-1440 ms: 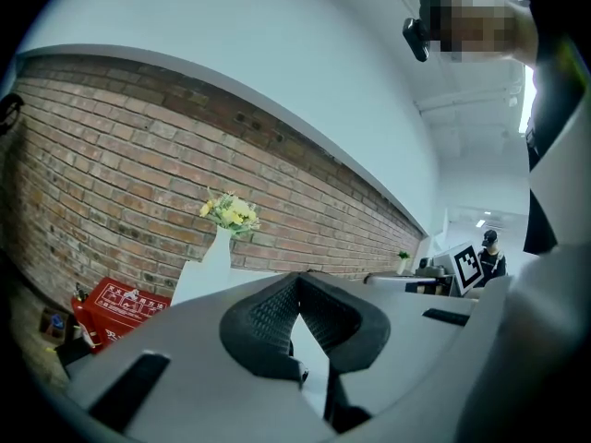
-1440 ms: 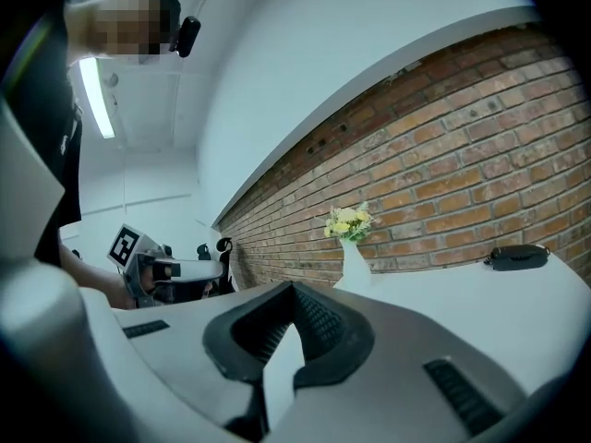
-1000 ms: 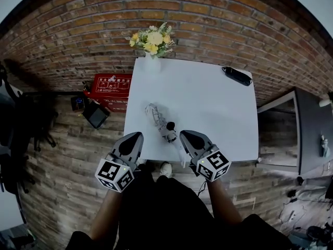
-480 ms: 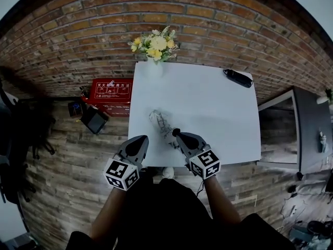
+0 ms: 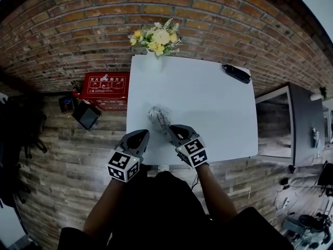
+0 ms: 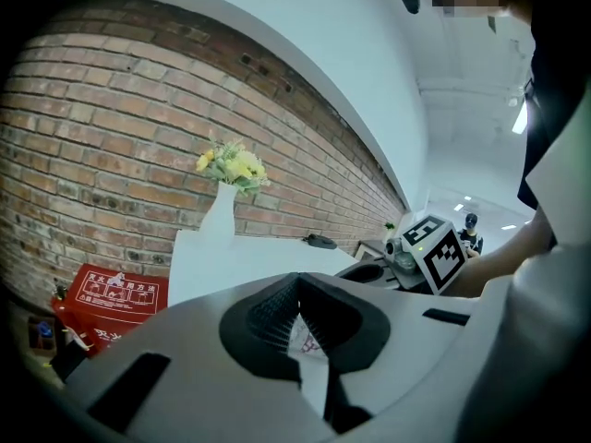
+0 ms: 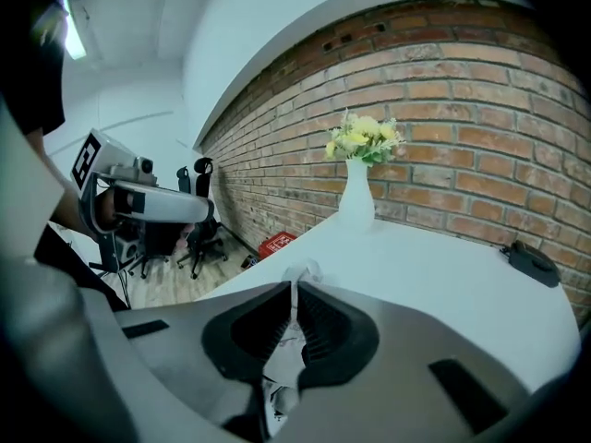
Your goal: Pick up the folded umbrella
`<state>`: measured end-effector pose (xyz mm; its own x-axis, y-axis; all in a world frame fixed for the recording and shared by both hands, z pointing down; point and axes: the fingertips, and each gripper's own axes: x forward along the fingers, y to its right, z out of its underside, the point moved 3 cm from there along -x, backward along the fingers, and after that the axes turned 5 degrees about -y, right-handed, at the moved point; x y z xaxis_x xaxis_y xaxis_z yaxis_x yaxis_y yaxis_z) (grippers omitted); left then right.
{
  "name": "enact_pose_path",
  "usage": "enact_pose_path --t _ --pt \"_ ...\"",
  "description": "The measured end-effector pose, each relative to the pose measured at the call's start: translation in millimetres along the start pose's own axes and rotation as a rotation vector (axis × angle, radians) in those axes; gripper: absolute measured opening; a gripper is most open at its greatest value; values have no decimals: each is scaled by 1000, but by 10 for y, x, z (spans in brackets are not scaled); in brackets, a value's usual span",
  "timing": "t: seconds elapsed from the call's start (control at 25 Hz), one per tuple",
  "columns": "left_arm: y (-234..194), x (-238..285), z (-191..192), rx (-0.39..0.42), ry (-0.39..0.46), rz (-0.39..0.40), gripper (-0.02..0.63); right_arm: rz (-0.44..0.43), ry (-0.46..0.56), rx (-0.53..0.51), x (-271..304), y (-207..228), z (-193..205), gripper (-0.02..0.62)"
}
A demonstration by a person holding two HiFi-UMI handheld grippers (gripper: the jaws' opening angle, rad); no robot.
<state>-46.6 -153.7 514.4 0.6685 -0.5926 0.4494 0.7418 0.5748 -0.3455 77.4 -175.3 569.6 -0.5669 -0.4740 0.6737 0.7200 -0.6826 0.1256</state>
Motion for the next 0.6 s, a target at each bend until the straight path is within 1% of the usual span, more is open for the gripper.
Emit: enact_pose_path --t 0.2,0.24,0.32,0.36,0.48,0.6 --pt "-111 98 71 14 -40 11 14 14 -54 -29 195 33 -31 28" --pt "-129 115 88 16 -47 14 14 11 -66 -32 231 39 -35 47" --pt "-173 141 116 12 -57 17 14 0 -97 -41 317 42 -35 115" --pt "-194 152 127 9 -61 18 14 -5 -116 -49 362 44 -29 135" --pt "-240 175 145 6 -72 25 14 -24 -169 -68 488 36 -5 193" --pt "-282 184 149 7 -81 32 14 -39 -202 -74 580 14 8 235"
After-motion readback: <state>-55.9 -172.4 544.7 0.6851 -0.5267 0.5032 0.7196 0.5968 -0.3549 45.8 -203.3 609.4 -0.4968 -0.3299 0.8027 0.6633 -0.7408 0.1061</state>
